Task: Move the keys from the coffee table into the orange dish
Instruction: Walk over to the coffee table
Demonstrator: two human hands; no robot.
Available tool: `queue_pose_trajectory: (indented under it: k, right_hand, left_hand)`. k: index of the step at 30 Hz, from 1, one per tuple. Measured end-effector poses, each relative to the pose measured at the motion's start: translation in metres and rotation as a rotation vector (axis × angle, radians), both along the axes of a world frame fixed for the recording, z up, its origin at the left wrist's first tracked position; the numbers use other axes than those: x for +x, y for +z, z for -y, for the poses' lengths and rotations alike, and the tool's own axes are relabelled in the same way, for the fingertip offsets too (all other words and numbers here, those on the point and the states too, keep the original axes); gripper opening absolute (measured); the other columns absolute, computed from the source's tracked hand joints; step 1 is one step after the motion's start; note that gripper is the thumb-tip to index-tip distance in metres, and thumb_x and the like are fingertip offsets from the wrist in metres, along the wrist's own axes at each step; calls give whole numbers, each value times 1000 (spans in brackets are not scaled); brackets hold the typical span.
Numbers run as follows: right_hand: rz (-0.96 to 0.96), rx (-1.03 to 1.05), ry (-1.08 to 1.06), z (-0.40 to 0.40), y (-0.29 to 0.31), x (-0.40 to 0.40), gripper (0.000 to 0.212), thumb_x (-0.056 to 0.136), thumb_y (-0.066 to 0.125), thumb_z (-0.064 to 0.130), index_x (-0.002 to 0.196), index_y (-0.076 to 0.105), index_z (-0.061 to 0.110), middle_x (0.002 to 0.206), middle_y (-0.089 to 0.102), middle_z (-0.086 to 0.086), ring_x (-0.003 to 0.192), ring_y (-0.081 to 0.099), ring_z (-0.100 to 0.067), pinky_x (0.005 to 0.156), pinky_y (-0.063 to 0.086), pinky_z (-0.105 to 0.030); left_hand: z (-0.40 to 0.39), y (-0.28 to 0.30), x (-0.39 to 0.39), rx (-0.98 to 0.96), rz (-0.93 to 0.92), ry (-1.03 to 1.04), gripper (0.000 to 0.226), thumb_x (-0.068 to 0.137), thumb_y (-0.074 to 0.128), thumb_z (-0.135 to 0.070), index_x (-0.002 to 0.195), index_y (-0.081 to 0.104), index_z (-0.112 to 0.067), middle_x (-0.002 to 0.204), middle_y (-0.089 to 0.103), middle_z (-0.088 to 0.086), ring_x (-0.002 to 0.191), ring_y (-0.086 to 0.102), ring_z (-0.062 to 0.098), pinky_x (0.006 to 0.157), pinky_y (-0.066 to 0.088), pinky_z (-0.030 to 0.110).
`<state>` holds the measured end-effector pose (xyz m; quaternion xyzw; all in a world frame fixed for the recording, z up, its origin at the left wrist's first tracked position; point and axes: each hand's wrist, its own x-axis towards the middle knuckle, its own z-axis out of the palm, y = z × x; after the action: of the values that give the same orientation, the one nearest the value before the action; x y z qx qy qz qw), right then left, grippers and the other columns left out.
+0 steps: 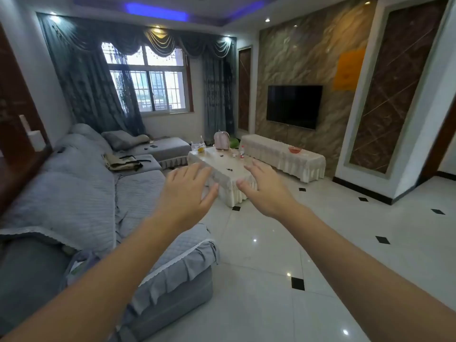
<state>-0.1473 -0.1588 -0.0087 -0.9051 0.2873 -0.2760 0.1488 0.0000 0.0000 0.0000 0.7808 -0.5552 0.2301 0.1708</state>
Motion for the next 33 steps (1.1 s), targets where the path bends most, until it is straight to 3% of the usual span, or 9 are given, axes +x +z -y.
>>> queue_pose_trajectory:
  k: [9,22,33]
  right_hand:
    - [51,16,15,109,-14,21,66,95,38,61,151,31,26,164,20,0,148,19,-25,117,18,-42]
    - [52,49,1,220,-16,39,66,96,39,59,153,28,27,164,19,2,150,16,-22,118,19,-43]
    - [-40,52,-86,332,-45,116,69,94,36,64,152,31,26,163,22,2,149,19,-19,120,21,-45]
  left_hand:
    - [108,-5,17,44,120,47,61,94,22,-53,139,45,-18,146,44,8,134,38,24,113,25,47]
    - [238,-18,43,63,78,62,63,93,23,-53,142,41,-18,150,39,9,137,34,25,114,22,46]
    - [372,-55,138,40,3,-69,58,94,25,-52,141,39,-20,150,39,9,137,34,24,113,21,44]
